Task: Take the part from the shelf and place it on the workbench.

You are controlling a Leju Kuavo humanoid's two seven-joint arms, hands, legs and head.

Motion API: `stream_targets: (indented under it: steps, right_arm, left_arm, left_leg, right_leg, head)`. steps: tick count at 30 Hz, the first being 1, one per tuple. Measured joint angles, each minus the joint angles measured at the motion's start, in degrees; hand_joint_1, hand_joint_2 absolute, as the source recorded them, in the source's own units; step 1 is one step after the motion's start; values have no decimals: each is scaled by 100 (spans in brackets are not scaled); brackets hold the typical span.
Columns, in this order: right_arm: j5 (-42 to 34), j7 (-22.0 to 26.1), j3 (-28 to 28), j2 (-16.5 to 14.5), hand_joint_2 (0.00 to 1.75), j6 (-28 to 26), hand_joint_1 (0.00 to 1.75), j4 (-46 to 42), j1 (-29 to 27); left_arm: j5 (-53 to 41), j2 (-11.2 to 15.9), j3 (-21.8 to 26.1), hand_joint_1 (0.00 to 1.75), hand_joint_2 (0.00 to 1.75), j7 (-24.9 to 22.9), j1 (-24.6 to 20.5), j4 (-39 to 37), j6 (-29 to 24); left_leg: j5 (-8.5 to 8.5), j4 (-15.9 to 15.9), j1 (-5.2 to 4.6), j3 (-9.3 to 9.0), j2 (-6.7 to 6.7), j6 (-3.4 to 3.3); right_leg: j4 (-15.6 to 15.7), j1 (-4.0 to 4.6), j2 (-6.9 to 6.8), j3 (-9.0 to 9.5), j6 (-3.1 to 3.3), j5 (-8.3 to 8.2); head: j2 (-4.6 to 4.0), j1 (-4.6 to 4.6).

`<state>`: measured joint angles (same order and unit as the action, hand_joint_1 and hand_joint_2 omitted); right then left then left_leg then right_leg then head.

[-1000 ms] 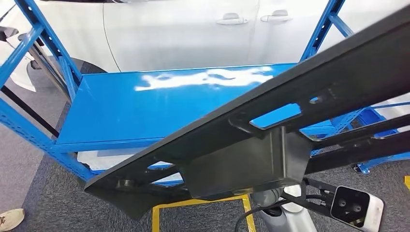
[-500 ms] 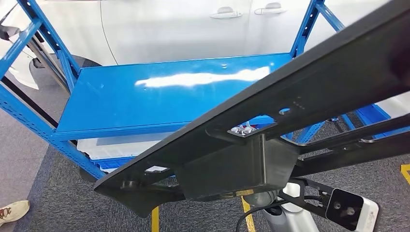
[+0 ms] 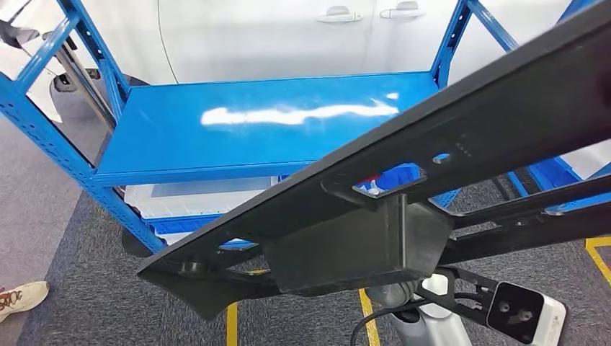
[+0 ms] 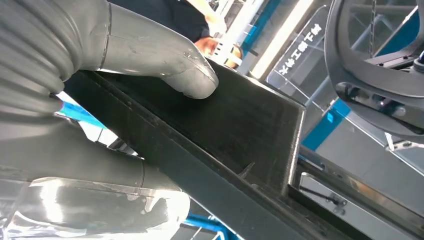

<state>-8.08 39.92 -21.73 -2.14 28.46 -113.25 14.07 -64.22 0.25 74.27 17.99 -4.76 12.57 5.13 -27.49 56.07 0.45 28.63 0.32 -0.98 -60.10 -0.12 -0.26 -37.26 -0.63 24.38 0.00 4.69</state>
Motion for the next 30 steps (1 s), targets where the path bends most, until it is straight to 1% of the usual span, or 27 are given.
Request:
stream_targets:
  steps: [1, 2, 3, 4, 5, 6, 7, 8, 9, 10, 11, 13, 14, 15, 16, 18, 19, 20, 21, 22, 23, 24, 25, 26, 28, 29, 30]
  right_arm:
    - [6, -1, 2, 0, 175, -1, 175, 4, -9]
    - [11, -1, 3, 0, 175, -1, 175, 10, -19]
    - [19, -1, 2, 0, 175, -1, 175, 19, -32]
    - [29, -1, 2, -1, 175, -1, 175, 31, -48]
    - [38, -1, 1, -1, 175, -2, 175, 43, -62]
    - [49, -1, 1, -2, 175, -6, 175, 54, -72]
    - [60, -1, 1, -8, 175, -12, 175, 62, -77]
    - [69, -1, 1, -18, 175, -20, 175, 66, -77]
    - [76, -1, 0, -33, 175, -27, 175, 67, -77]
    - [81, -1, -1, -48, 175, -33, 175, 67, -78]
    - [82, -1, -1, -59, 175, -37, 175, 67, -79]
    - [80, 1, -1, -72, 175, -39, 175, 68, -79]
    - [78, 0, -1, -82, 175, -38, 175, 70, -75]
    - [73, 1, -1, -98, 175, -38, 175, 73, -73]
    - [67, 0, -1, -113, 175, -38, 175, 78, -70]
    - [53, -1, 1, -133, 175, -42, 175, 94, -69]
    - [46, -1, 1, -137, 175, -44, 175, 103, -70]
    - [37, -1, 1, -138, 175, -46, 175, 110, -71]
    - [23, -1, 1, -140, 175, -44, 175, 115, -72]
    - [8, -1, 3, -142, 175, -33, 175, 118, -73]
    - [-8, -1, 7, -146, 175, -6, 175, 117, -74]
    - [-21, -1, 15, -156, 175, 30, 175, 115, -79]
    - [-27, -1, 25, -172, 175, 77, 175, 114, -89]
    - [-30, -1, 41, -194, 175, 129, 175, 112, -106]
    - [-23, 0, 92, -238, 175, 234, 175, 97, -160]
    - [-19, 1, 129, -261, 175, 288, 175, 82, -193]
    - [-14, 1, 169, -278, 175, 338, 175, 63, -226]
  left_arm:
    - [3, -2, 0, 0, 175, -3, -5, 0, -1]
    - [8, -4, 0, 0, 175, -6, -8, 0, -2]
    - [12, -5, 0, 0, 175, -7, -7, 0, -4]
    - [16, -7, 0, 0, 175, -7, -4, 0, -7]
    - [19, -9, 0, 0, 175, -7, 0, -1, -11]
    - [20, -11, 0, 0, 175, -7, 4, -1, -14]
    - [22, -15, 0, 0, 175, -7, 6, -1, -16]
    - [25, -20, 0, 0, 175, -7, 6, -1, -17]
    - [29, -24, 0, 0, 175, -6, 5, -1, -18]
    - [34, -26, 0, 0, 175, -5, 4, -1, -20]
    - [42, -27, 0, 0, 175, -5, 2, 0, -22]
    - [51, -26, 0, 0, 175, -4, 2, 0, -28]
    - [54, -27, 0, 0, 175, -4, 4, 0, -31]
    - [55, -27, 0, 0, 175, -5, 7, 0, -32]
    - [53, -26, 0, 0, 175, -5, 8, 0, -32]
    - [31, -26, 0, 0, 175, -11, 5, 0, -30]
    - [14, -25, 0, 0, 175, -18, 4, 0, -28]
    - [-5, -25, -1, 0, 175, -27, 2, 0, -26]
    - [-20, -25, -2, 0, 175, -36, 1, 0, -23]
    - [-30, -25, -3, 0, 175, -42, -3, 0, -22]
    - [-36, -23, -5, 0, 175, -46, -11, 0, -21]
    - [-39, -21, -8, 0, 175, -50, -23, 0, -21]
    - [-39, -19, -11, 0, 175, -54, -34, 0, -22]
    - [-36, -17, -13, 0, 175, -62, -40, 0, -26]
    - [-19, -16, -15, 0, 175, -82, -32, 0, -36]
    - [-11, -17, -15, 0, 175, -93, -27, 0, -40]
    - [-7, -19, -15, 0, 175, -101, -25, 0, -43]
  left_leg:
    - [62, -7, 11, 55, 11, -28]
    - [116, -4, 10, 123, 12, -47]
    - [169, 4, 9, 197, 14, -50]
    - [218, 16, 9, 273, 14, -46]
    - [262, 33, 9, 351, 15, -38]
    - [299, 56, 10, 423, 15, -27]
    - [328, 84, 11, 486, 15, -12]
    - [351, 117, 10, 540, 14, 8]
    - [371, 149, 6, 584, 12, 32]
    - [395, 172, 1, 613, 10, 63]
    - [422, 185, -3, 633, 9, 98]
    - [477, 182, -5, 655, 6, 174]
    - [442, 213, 1, 683, 1, 207]
    - [315, 329, 8, 740, -3, 234]
    - [102, 555, 17, 829, -7, 256]
    - [-411, 1278, 28, 1060, -9, 293]
    - [-558, 1603, 29, 1132, -9, 308]
    - [-589, 1776, 30, 1126, -9, 316]
    - [-509, 1742, 31, 1020, -9, 317]
    - [-357, 1469, 31, 794, -9, 310]
    - [-237, 1056, 31, 504, -10, 294]
    - [-178, 637, 21, 226, -13, 267]
    - [-164, 321, 9, 29, -16, 233]
    - [-194, 151, -6, -61, -19, 198]
    - [-177, 100, -15, -45, -19, 124]
    - [-145, 86, -5, -26, -10, 83]
    - [-104, 72, 7, -4, -1, 38]
  right_leg:
    - [-258, -11, 9, -97, -24, 250]
    - [-615, -19, 13, -218, -46, 535]
    - [-998, -28, 14, -330, -67, 762]
    - [-1304, -36, 14, -394, -86, 884]
    - [-1438, -46, 13, -370, -100, 882]
    - [-1352, -57, 13, -237, -107, 780]
    - [-1054, -67, 12, 6, -105, 631]
    - [-629, -72, 12, 307, -93, 525]
    - [-242, -61, 14, 565, -68, 470]
    - [41, -47, 16, 738, -38, 456]
    - [180, -29, 19, 808, -3, 474]
    - [223, -23, 17, 771, 78, 423]
    - [237, -33, 11, 740, 122, 381]
    - [253, -46, 3, 700, 168, 330]
    - [264, -57, -4, 652, 203, 277]
    - [258, -46, -11, 529, 237, 185]
    - [252, -40, -11, 463, 238, 137]
    - [243, -37, -11, 395, 235, 91]
    - [230, -36, -11, 330, 226, 48]
    - [213, -36, -9, 272, 211, 13]
    - [191, -36, -9, 224, 192, -17]
    - [169, -30, -9, 183, 168, -41]
    - [153, -23, -11, 158, 138, -64]
    - [143, -17, -14, 144, 106, -87]
    - [150, -9, -19, 137, 37, -141]
    - [128, -15, -13, 121, 6, -130]
    - [34, -19, -6, 76, -21, -44]
  head:
    - [0, 0]
    - [0, 0]
    - [0, 1]
    - [0, 1]
    - [0, 1]
    - [0, 1]
    - [0, 1]
    - [0, 1]
    - [0, 1]
    - [0, 0]
    - [0, 0]
    - [0, -1]
    - [0, 0]
    - [0, 0]
    - [0, 0]
    - [0, 1]
    - [0, 1]
    - [0, 1]
    - [0, 1]
    - [0, 1]
    - [0, 1]
    - [0, 1]
    - [0, 1]
    - [0, 1]
    - [0, 1]
    - [0, 0]
    - [0, 0]
